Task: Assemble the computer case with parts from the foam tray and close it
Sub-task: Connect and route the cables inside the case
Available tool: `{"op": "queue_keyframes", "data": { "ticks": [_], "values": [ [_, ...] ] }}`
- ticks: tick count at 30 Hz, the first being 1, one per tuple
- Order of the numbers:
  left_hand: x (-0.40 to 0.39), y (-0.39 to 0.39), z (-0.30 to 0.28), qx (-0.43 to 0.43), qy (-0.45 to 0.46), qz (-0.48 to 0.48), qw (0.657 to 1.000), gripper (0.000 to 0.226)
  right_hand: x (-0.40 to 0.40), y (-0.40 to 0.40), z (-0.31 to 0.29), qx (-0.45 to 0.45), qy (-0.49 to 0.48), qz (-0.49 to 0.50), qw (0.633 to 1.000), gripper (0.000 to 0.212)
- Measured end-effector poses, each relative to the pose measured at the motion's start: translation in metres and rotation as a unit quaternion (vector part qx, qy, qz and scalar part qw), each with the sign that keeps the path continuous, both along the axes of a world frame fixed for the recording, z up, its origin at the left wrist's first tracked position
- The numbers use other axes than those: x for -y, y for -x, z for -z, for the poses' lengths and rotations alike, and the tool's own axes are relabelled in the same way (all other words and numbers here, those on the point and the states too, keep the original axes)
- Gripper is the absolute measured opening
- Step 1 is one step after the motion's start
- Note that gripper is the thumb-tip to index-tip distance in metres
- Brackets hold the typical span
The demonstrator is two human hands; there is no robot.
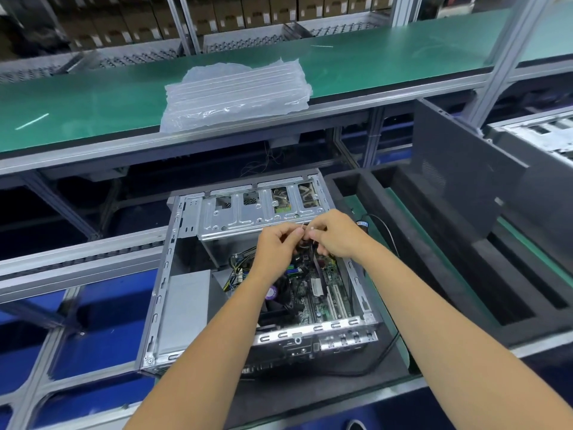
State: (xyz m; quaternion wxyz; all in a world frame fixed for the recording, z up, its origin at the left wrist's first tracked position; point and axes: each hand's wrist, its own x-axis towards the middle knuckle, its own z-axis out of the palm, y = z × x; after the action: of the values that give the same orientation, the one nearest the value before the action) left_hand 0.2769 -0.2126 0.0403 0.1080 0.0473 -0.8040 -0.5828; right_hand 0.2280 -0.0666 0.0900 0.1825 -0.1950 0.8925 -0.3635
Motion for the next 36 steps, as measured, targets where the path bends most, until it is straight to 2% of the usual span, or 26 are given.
{"op": "queue_keyframes", "data": {
  "ticks": [4,8,13,20,26,36],
  "values": [
    [0.002,-0.001,0.000,0.017,0.011,-0.015,1.000,0.020,0.001,0.000,0.009,-0.022,0.033,0.034,0.999,0.016],
    [0.005,-0.003,0.001,0.042,-0.035,0.027,0.998,0.020,0.000,0.001,0.016,0.016,0.157,0.101,0.982,0.017],
    [0.001,-0.001,0.003,0.055,-0.059,0.048,0.996,0.012,-0.003,0.004,0.020,0.037,0.215,0.088,0.972,0.013],
    [-0.001,-0.001,-0.001,0.058,-0.086,0.028,0.994,0.017,-0.005,0.009,0.028,0.014,0.199,0.051,0.979,0.009],
    [0.000,-0.001,-0.003,0.060,-0.109,0.006,0.992,0.024,-0.003,0.010,0.032,0.005,0.187,0.048,0.981,0.014],
    [0.000,0.001,-0.003,0.052,-0.117,0.006,0.992,0.020,-0.004,0.010,0.035,-0.007,0.175,0.030,0.984,0.009]
  ]
}}
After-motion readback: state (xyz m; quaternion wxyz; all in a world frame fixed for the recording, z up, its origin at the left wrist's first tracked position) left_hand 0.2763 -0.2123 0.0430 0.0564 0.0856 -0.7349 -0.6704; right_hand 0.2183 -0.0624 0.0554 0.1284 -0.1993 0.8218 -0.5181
